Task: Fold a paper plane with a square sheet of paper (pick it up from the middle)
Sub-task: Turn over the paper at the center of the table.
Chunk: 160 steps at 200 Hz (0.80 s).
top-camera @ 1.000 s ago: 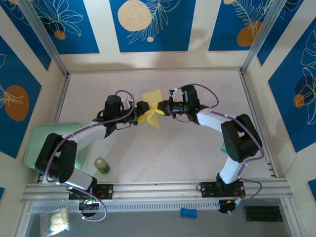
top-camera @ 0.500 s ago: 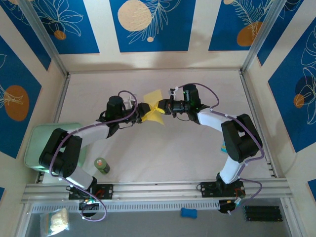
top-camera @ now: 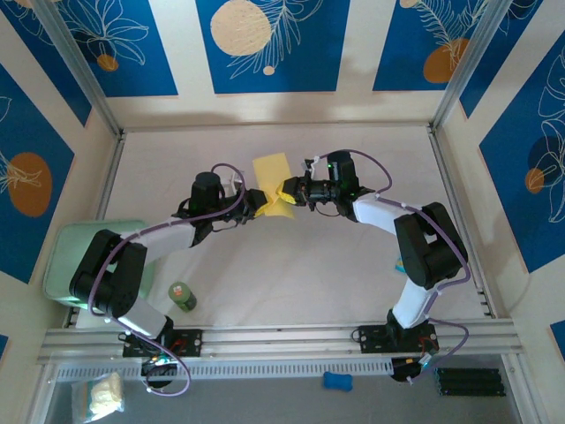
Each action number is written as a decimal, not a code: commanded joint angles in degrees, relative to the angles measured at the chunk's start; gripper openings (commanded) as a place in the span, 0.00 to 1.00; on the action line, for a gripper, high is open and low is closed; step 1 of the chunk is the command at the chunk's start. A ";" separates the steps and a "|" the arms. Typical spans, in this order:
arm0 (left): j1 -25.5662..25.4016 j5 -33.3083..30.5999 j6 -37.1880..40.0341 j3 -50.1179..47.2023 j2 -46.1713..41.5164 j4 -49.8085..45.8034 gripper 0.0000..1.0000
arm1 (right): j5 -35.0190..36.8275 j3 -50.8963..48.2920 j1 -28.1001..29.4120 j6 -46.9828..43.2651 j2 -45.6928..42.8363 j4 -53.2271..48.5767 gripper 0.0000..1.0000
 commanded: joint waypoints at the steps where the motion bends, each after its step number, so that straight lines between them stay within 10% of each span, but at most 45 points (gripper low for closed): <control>1: -0.33 -0.02 0.32 0.69 0.29 0.22 0.14 | 0.14 -1.78 -0.32 1.21 0.73 -0.20 0.13; 95: 0.30 -3.60 13.44 4.66 -1.68 -21.12 0.00 | 13.41 -5.05 -4.88 -9.09 -7.03 -17.45 0.48; 160: -3.67 -39.06 45.66 25.99 -1.35 -71.03 0.01 | 31.62 -3.82 -7.20 -20.34 -17.72 -33.99 0.62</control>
